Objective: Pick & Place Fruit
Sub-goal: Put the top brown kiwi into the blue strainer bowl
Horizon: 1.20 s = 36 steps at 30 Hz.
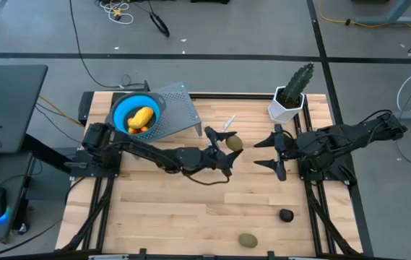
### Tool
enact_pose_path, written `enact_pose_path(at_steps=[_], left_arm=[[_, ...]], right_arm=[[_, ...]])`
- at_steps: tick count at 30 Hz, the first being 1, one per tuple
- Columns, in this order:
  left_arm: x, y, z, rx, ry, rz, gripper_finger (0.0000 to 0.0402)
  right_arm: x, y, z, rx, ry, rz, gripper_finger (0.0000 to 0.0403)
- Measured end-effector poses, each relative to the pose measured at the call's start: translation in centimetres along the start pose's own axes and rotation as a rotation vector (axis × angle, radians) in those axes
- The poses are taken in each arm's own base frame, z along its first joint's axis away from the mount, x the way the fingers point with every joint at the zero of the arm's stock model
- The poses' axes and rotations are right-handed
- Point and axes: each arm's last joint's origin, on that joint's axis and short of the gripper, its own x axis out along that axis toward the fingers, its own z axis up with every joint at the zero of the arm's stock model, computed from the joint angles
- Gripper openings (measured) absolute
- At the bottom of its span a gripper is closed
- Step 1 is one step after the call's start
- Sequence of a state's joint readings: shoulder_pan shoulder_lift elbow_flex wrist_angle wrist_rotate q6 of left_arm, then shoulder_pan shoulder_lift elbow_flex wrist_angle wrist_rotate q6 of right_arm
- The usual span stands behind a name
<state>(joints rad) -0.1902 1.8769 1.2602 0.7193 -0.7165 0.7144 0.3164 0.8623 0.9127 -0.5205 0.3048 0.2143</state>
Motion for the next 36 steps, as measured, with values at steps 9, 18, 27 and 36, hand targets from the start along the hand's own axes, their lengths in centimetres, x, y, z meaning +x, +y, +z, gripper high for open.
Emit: enact_pose_path(at_steps=[9,18,27,36], left_arm=[[-1.1,3.1,0.2,-0.043,0.152,-0.091,0.0327],[-2.3,6.7,-0.7,-0.147,0.306,-0.097,0.0327],[-6.6,10.7,-3.0,-0.323,0.258,0.119,0.0327],[-13.0,14.1,-6.1,-0.499,0.103,0.271,0.0327]], right_arm=[[0.0,-0.2,-1.1,0.024,0.107,-0.024,0.0287],[2.1,-0.2,-4.6,0.039,0.170,-0.015,0.0287],[3.7,-0.4,-7.5,0.041,0.181,-0.029,0.0287],[4.2,-0.4,-7.3,0.039,0.077,-0.059,0.0287]])
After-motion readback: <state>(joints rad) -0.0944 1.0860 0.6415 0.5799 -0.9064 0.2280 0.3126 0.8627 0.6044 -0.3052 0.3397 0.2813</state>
